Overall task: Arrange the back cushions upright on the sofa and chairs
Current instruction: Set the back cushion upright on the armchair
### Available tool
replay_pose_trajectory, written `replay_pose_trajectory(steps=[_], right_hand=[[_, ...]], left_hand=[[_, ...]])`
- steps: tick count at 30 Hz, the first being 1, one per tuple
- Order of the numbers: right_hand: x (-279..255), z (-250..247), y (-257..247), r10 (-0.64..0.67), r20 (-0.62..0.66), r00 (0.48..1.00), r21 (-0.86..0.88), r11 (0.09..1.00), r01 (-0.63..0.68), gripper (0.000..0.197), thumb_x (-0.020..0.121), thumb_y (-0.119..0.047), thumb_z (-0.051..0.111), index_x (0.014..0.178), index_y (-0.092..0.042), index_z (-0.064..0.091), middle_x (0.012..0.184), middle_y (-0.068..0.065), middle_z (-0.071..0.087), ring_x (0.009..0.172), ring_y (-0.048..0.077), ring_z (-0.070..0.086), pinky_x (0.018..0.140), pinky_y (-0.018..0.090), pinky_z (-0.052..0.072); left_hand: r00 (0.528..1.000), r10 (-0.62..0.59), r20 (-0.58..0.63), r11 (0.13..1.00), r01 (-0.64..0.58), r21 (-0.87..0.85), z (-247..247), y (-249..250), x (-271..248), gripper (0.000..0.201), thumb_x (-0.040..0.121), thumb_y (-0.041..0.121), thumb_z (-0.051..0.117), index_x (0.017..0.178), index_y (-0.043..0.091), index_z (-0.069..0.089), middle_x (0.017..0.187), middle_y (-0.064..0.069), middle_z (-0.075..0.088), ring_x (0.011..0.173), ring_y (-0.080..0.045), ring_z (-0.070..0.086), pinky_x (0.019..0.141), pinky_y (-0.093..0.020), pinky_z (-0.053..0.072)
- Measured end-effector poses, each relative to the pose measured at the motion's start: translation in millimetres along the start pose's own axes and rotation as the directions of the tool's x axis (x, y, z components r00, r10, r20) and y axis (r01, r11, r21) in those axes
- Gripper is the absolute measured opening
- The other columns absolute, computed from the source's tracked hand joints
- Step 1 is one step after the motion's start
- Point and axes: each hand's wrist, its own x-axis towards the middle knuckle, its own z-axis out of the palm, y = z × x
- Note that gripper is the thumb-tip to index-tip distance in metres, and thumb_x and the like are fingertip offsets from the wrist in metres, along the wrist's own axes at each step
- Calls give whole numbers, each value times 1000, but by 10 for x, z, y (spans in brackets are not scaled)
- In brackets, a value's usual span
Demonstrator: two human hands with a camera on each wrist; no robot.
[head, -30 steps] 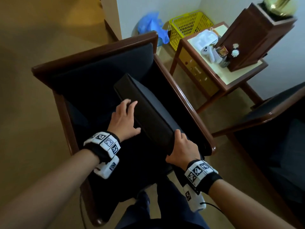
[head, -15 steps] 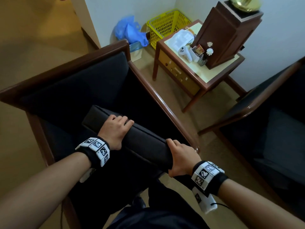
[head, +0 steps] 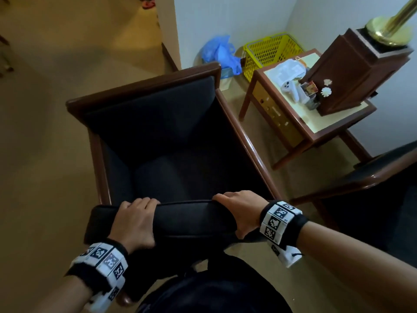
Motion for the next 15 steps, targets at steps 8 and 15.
replay_pose_trajectory(steps=[8, 15], right_hand=[[-157, 101, 149, 281, -190, 941, 122, 957, -262, 104, 66, -68, 74, 151, -28, 29, 149, -4, 43, 139, 20, 37, 117, 39, 22], [-429, 450, 151, 777, -240, 583, 521, 609, -598, 63, 92, -70, 34, 145, -37, 38, 162, -2, 21, 151, 28, 8, 120, 54, 11]], left_hand=[[992, -123, -11, 978, 119, -173, 67, -66, 186, 95, 48, 37, 71, 139, 30, 43, 127, 5, 53, 123, -20, 49, 113, -37, 28], [993, -115, 2, 970, 113, -214, 124, -426, 15, 119, 42, 90, 56, 147, 38, 36, 148, 9, 42, 142, -19, 32, 116, -43, 16]])
